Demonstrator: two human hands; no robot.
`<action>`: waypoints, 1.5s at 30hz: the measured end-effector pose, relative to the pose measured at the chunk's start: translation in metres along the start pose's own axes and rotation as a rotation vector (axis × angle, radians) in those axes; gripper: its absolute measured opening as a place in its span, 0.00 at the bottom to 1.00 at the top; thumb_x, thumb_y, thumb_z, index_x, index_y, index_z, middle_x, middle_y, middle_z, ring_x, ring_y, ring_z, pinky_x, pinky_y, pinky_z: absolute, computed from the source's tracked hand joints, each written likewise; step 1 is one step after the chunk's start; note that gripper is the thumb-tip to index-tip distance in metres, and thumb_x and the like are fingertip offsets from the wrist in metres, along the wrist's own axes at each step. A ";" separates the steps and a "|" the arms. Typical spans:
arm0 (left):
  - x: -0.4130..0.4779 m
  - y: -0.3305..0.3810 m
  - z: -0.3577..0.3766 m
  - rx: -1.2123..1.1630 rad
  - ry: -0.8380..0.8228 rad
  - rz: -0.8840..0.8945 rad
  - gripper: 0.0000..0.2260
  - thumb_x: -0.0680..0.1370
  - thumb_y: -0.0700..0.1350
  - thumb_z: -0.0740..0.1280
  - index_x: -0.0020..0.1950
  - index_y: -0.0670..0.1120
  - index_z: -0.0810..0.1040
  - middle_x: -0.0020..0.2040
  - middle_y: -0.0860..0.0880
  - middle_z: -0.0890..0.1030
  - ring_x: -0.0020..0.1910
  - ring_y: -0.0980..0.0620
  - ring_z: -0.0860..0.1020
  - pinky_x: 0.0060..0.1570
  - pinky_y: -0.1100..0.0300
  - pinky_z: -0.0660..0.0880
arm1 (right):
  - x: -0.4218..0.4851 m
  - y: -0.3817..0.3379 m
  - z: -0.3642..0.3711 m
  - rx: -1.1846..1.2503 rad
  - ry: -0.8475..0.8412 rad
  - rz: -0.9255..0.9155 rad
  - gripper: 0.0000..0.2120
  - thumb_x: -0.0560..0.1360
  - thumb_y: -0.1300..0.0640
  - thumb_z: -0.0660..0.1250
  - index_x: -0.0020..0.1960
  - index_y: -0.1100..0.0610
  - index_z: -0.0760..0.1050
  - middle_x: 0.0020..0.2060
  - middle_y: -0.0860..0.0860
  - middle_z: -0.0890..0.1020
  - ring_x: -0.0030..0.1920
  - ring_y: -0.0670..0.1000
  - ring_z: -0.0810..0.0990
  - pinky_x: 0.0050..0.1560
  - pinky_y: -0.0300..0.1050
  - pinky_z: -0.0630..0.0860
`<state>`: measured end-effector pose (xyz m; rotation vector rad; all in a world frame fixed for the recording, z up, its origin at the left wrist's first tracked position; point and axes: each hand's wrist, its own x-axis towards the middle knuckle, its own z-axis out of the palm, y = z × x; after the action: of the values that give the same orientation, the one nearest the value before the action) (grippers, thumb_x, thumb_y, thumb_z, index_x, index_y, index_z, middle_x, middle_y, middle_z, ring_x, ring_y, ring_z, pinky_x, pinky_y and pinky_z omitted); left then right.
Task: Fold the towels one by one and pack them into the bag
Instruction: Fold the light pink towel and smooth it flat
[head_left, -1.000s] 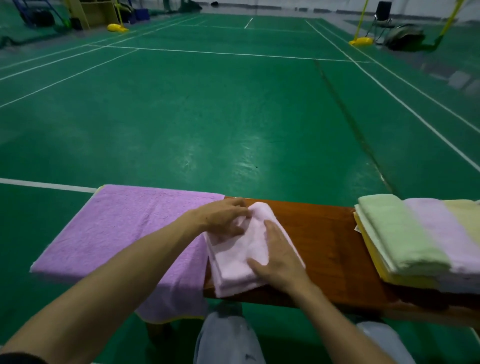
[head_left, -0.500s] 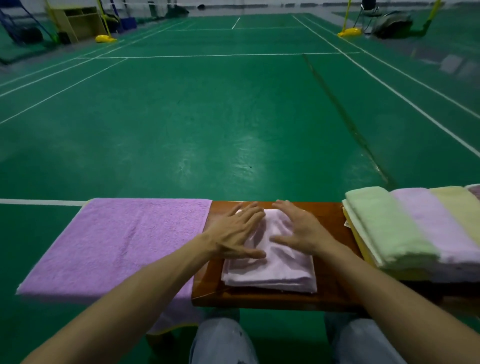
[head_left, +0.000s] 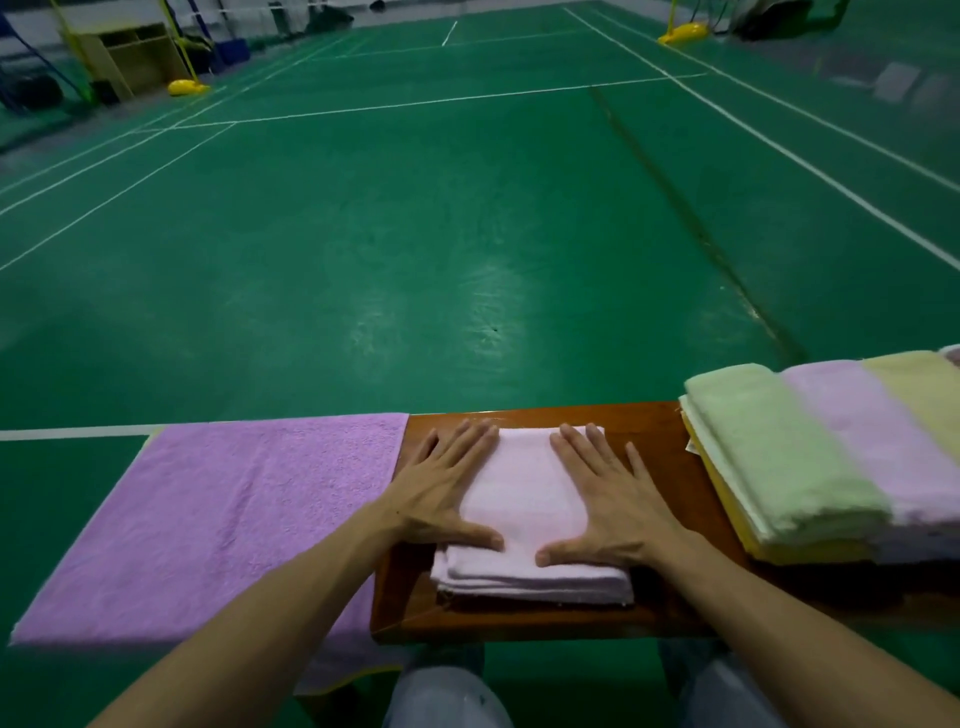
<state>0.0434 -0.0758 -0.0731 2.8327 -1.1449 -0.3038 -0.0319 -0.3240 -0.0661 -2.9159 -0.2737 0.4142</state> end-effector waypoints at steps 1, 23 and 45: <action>0.000 0.001 0.000 0.001 0.006 -0.008 0.55 0.64 0.78 0.58 0.77 0.54 0.33 0.75 0.56 0.30 0.74 0.57 0.30 0.72 0.51 0.31 | 0.000 0.000 0.000 -0.003 0.004 0.007 0.66 0.54 0.14 0.50 0.76 0.48 0.26 0.74 0.46 0.26 0.74 0.50 0.26 0.73 0.59 0.29; 0.029 0.013 -0.061 -1.375 0.353 -0.810 0.12 0.81 0.51 0.61 0.48 0.43 0.74 0.44 0.46 0.73 0.28 0.50 0.74 0.21 0.64 0.70 | 0.026 -0.003 -0.076 1.081 0.213 0.435 0.30 0.78 0.50 0.67 0.75 0.54 0.59 0.70 0.59 0.68 0.28 0.53 0.83 0.27 0.42 0.77; 0.009 0.041 -0.063 -1.289 0.456 -0.890 0.17 0.74 0.49 0.74 0.51 0.38 0.75 0.45 0.43 0.76 0.44 0.43 0.80 0.39 0.44 0.82 | 0.004 -0.025 -0.082 1.507 0.262 0.538 0.10 0.80 0.54 0.65 0.49 0.56 0.64 0.48 0.56 0.71 0.36 0.60 0.81 0.30 0.49 0.81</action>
<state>0.0356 -0.1122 -0.0069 1.8135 0.4067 -0.2523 -0.0077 -0.3113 0.0156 -1.4536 0.6167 0.1452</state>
